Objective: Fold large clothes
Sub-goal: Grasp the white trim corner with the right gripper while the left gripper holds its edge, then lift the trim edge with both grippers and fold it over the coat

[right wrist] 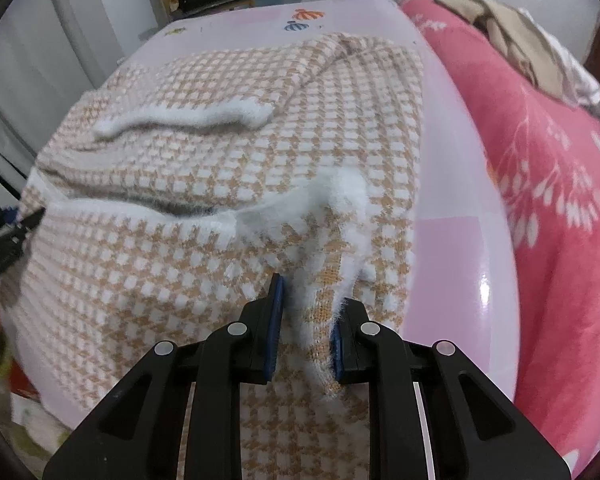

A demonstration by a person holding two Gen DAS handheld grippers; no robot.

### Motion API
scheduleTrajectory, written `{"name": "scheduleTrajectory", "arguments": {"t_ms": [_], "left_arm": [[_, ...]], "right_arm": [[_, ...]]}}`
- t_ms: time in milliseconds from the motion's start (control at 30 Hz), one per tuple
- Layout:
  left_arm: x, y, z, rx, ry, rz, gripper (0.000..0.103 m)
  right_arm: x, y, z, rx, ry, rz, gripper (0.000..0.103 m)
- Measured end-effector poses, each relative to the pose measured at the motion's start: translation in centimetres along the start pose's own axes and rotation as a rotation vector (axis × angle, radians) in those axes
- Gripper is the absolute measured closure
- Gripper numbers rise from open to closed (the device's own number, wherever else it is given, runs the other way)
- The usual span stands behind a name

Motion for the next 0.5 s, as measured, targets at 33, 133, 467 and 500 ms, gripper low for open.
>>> {"name": "scheduleTrajectory", "arguments": {"t_ms": [33, 133, 467, 500], "left_arm": [[0.0, 0.0, 0.0, 0.001, 0.0, 0.001, 0.067], [0.0, -0.2, 0.1, 0.001, 0.002, -0.004, 0.067], [0.3, -0.8, -0.7, 0.036, 0.035, -0.029, 0.078], [0.4, -0.8, -0.7, 0.036, 0.035, -0.03, 0.08]], "right_arm": [[-0.1, 0.0, 0.5, -0.015, -0.015, -0.006, 0.084], [-0.3, -0.1, 1.3, -0.03, -0.026, -0.02, 0.086], [-1.3, -1.2, 0.7, -0.006, 0.014, -0.065, 0.093], [-1.4, -1.2, 0.8, -0.003, 0.021, -0.069, 0.093]]}}
Point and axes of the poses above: each gripper's, at about its wrist camera, not at the fingertips, and y roughly the way its jaws point, z to its left, x to its top, the point moved 1 cm from there along y, roughly the way its jaws point, and after that the axes turned 13 degrees about -z, right-handed, at the moved point
